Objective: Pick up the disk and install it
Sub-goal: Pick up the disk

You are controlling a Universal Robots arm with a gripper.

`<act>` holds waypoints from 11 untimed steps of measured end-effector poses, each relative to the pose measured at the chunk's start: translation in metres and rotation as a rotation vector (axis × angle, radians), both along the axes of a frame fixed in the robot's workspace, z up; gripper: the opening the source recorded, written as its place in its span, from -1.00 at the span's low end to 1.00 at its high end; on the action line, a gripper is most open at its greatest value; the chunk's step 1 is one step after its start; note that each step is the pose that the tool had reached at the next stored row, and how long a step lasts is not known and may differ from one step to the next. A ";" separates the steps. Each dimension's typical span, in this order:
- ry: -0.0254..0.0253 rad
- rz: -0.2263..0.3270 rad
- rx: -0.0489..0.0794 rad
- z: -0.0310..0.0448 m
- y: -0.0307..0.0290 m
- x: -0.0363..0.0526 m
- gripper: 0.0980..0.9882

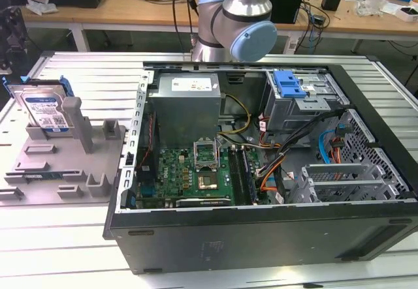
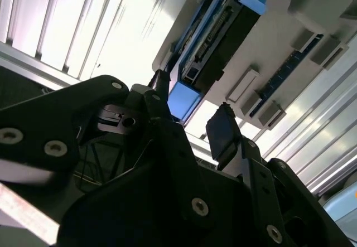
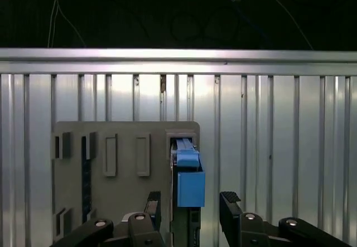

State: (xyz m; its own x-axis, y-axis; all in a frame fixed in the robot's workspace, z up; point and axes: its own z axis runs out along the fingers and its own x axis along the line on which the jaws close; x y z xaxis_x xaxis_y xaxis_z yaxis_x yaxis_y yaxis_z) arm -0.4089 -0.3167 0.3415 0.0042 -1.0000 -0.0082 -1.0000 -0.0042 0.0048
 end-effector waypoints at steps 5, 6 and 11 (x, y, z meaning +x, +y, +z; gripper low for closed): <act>0.0000 0.000 0.000 -0.0076 -0.0003 -0.0001 0.00; 0.0002 0.000 0.000 -0.0096 -0.0004 -0.0002 0.00; 0.0005 0.000 0.000 -0.0176 -0.0010 -0.0011 0.00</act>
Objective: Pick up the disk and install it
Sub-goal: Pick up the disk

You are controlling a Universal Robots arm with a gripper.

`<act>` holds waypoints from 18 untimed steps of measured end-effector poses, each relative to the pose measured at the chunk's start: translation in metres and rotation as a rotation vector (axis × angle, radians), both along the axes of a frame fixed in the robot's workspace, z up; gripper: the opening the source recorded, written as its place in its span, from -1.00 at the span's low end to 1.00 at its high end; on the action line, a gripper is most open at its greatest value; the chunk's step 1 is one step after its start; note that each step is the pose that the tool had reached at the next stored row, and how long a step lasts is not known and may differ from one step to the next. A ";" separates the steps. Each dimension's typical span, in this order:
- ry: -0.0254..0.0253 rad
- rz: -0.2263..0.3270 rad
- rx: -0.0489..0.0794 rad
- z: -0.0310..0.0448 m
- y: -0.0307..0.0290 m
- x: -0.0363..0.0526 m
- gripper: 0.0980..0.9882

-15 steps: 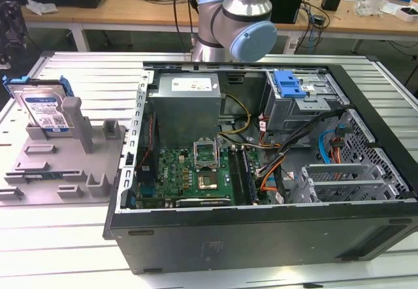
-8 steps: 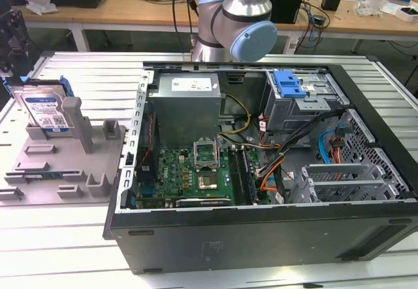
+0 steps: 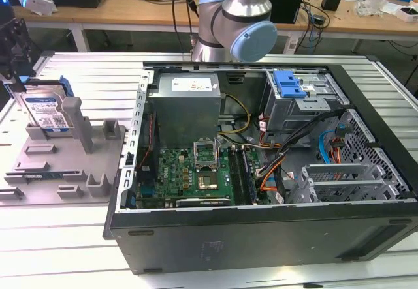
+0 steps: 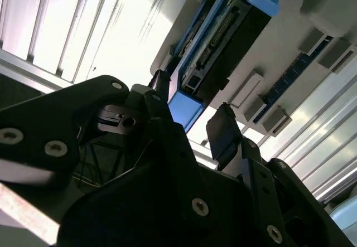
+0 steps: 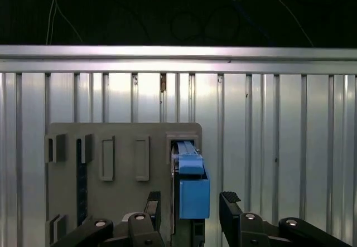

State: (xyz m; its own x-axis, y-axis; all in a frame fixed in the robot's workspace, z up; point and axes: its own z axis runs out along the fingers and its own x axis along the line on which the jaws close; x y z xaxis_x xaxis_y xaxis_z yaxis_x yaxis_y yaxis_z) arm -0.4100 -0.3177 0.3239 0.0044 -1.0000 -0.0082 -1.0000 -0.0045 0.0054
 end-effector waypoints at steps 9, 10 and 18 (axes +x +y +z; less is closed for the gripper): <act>0.0000 0.000 0.000 -0.0108 0.0000 -0.0020 0.00; 0.0000 0.000 0.000 -0.0114 0.0000 -0.0022 0.00; 0.0001 0.000 0.000 -0.0158 0.0000 -0.0029 0.00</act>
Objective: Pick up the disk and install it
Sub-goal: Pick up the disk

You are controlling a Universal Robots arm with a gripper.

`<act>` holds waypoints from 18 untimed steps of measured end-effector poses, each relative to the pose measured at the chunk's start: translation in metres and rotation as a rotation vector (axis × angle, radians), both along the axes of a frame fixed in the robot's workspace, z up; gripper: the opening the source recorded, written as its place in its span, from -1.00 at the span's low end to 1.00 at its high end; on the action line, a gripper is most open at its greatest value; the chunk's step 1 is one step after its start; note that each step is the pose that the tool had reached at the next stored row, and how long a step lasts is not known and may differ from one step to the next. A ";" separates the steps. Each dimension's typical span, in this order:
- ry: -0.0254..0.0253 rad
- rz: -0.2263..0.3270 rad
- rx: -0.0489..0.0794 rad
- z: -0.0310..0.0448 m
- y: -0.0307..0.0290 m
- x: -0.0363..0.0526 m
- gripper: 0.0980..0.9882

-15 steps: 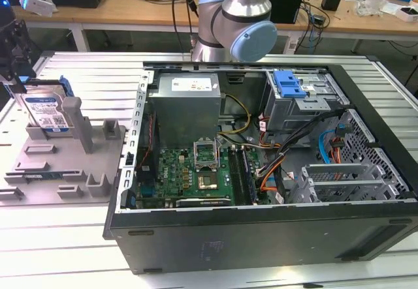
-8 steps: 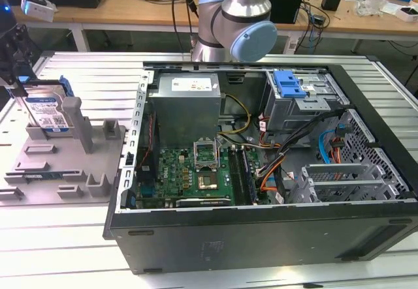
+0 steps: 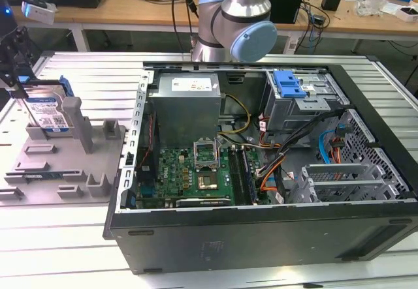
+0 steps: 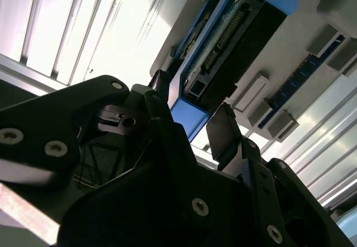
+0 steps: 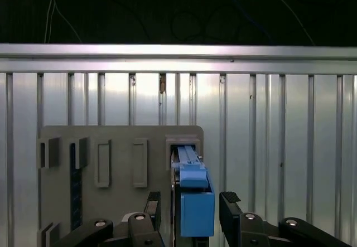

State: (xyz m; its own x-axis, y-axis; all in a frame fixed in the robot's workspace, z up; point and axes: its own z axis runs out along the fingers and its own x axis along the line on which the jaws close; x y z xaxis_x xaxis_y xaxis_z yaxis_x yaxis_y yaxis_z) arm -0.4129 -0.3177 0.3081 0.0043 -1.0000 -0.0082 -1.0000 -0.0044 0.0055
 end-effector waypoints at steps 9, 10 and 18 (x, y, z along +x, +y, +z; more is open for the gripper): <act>-0.0001 0.000 0.000 -0.0058 0.0000 -0.0002 0.00; 0.0001 0.000 0.000 -0.0064 0.0000 -0.0003 0.00; 0.0001 0.000 0.000 -0.0095 0.0000 -0.0013 -0.20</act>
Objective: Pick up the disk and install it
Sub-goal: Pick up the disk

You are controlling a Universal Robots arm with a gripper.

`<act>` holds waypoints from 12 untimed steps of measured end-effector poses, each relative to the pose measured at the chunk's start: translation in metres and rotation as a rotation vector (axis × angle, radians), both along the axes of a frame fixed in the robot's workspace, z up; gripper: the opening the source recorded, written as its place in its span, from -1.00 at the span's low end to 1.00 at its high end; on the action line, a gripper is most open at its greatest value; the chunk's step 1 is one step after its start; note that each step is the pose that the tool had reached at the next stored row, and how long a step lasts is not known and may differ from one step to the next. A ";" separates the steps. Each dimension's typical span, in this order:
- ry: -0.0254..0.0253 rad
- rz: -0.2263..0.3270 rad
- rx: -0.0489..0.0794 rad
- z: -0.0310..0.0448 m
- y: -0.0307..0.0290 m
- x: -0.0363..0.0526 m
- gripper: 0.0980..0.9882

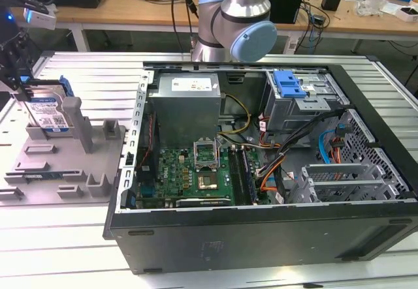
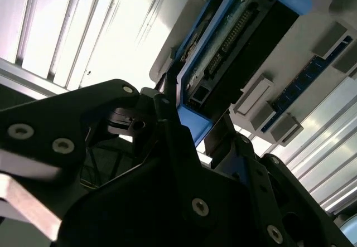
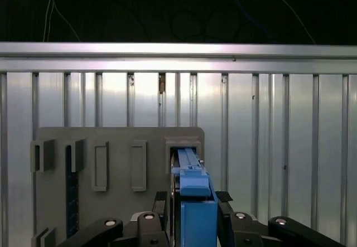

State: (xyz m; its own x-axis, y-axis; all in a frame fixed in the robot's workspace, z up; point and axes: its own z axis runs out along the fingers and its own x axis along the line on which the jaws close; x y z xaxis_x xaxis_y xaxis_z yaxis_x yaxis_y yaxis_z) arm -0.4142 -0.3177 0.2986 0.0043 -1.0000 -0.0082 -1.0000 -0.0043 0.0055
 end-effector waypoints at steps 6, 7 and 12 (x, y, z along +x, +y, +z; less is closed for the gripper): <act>-0.0002 0.000 0.001 -0.0003 0.0000 -0.0001 -0.20; -0.0002 0.000 0.001 -0.0004 0.0000 -0.0001 -0.20; -0.0001 0.000 0.001 -0.0007 -0.0003 -0.0001 -0.20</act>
